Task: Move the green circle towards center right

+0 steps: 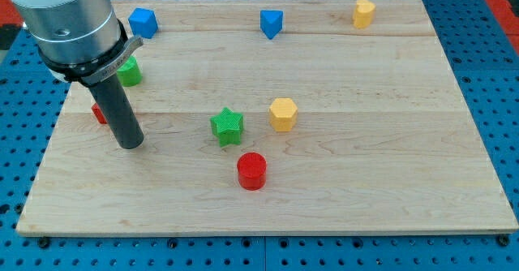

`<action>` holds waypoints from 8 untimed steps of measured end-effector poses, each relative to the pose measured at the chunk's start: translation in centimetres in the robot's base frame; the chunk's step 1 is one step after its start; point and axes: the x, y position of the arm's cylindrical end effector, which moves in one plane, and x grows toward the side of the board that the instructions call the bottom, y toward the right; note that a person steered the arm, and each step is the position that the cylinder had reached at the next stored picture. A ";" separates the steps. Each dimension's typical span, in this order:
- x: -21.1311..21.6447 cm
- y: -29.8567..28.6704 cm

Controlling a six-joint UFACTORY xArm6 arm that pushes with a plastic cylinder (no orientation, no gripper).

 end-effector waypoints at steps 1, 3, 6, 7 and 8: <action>1.7 0.0; 2.4 0.1; 7.6 9.0; 7.5 9.0; 7.5 9.0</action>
